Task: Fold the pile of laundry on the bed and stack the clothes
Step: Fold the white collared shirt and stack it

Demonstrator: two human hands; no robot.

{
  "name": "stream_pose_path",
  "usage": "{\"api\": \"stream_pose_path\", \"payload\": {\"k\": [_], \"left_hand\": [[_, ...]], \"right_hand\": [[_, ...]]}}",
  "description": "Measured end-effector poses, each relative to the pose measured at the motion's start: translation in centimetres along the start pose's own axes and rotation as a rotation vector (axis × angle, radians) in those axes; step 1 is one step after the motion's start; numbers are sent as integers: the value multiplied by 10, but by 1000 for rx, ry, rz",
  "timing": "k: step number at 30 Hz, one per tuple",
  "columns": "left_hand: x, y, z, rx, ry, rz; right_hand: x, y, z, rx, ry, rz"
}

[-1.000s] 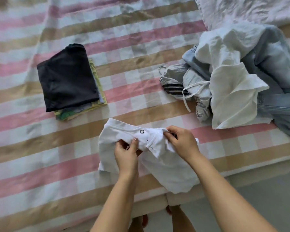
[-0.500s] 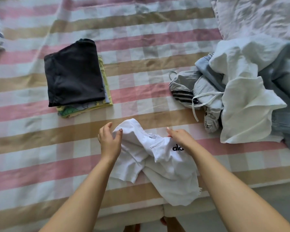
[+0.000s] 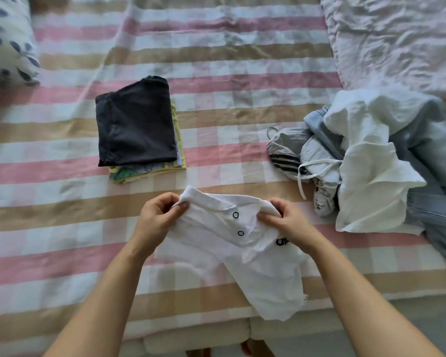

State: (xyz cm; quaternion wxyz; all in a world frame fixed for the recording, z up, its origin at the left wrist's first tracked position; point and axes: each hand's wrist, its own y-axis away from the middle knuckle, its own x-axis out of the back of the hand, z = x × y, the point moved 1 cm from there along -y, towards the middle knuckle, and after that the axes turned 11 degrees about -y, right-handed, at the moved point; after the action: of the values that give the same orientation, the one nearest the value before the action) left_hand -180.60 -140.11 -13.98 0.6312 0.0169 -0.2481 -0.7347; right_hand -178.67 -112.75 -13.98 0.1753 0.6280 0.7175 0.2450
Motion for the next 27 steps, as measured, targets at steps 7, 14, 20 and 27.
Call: {"api": "stream_pose_path", "payload": {"k": [7, 14, 20, 27], "left_hand": [[45, 72, 98, -157, -76, 37], [90, 122, 170, -237, -187, 112], [114, 155, 189, -297, -144, 233], [121, 183, 178, -330, -213, 302]], "right_hand": [[-2, 84, -80, 328, 321, 85], [-13, 147, -147, 500, 537, 110], [-17, 180, -178, 482, 546, -17], [-16, 188, -170, 602, 671, -13]]}}
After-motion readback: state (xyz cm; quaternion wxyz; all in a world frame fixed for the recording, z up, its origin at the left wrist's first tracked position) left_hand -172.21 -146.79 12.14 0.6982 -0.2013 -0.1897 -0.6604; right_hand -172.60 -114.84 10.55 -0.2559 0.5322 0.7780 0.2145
